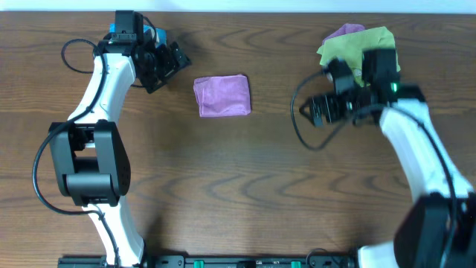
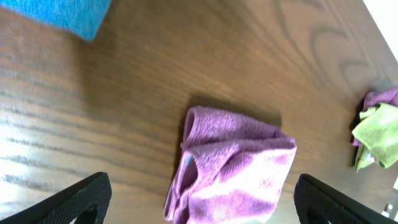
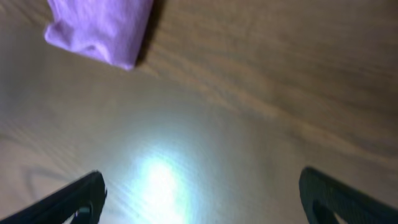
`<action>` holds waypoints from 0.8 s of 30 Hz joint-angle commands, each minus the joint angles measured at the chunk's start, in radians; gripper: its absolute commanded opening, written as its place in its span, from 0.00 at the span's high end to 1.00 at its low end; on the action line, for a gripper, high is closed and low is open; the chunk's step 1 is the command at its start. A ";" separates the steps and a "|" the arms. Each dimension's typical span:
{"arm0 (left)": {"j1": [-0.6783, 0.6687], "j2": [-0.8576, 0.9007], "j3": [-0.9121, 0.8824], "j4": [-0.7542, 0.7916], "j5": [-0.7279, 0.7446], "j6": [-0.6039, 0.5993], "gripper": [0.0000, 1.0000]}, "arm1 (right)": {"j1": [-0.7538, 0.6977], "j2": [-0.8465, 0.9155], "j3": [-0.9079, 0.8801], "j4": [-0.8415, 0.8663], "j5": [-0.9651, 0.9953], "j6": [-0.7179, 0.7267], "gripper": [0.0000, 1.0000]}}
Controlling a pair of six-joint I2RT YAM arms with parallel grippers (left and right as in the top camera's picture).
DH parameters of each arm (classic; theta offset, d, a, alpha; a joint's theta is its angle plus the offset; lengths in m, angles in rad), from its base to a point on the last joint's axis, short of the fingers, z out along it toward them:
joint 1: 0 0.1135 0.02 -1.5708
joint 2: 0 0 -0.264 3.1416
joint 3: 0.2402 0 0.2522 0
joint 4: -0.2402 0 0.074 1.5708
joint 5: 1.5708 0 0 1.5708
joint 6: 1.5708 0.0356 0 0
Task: Fold the cloth
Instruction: 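Retract the right arm to rest and move the left gripper beside the folded cloth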
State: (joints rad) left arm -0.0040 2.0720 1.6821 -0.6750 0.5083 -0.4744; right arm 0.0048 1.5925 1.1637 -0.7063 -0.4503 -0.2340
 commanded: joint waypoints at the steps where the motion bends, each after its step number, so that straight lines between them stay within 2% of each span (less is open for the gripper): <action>1: 0.003 -0.029 0.021 -0.040 0.036 -0.004 0.05 | -0.026 -0.134 -0.160 0.068 0.009 0.047 0.01; 5: 0.003 -0.029 0.019 -0.095 0.063 0.003 0.04 | -0.044 -0.296 -0.341 0.136 0.033 0.107 0.01; 14: 0.003 -0.029 -0.012 -0.119 0.118 0.003 0.05 | -0.095 -0.612 -0.639 0.157 0.043 0.267 0.01; 19: 0.002 -0.029 -0.082 -0.113 0.140 0.003 0.04 | -0.098 -0.724 -0.676 0.148 0.043 0.354 0.01; 24: -0.012 -0.029 -0.164 -0.055 0.161 -0.001 0.04 | -0.098 -0.736 -0.676 0.149 0.043 0.361 0.01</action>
State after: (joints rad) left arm -0.0059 2.0632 1.5551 -0.7506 0.6388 -0.4740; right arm -0.0875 0.8608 0.4889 -0.5575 -0.4099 0.0875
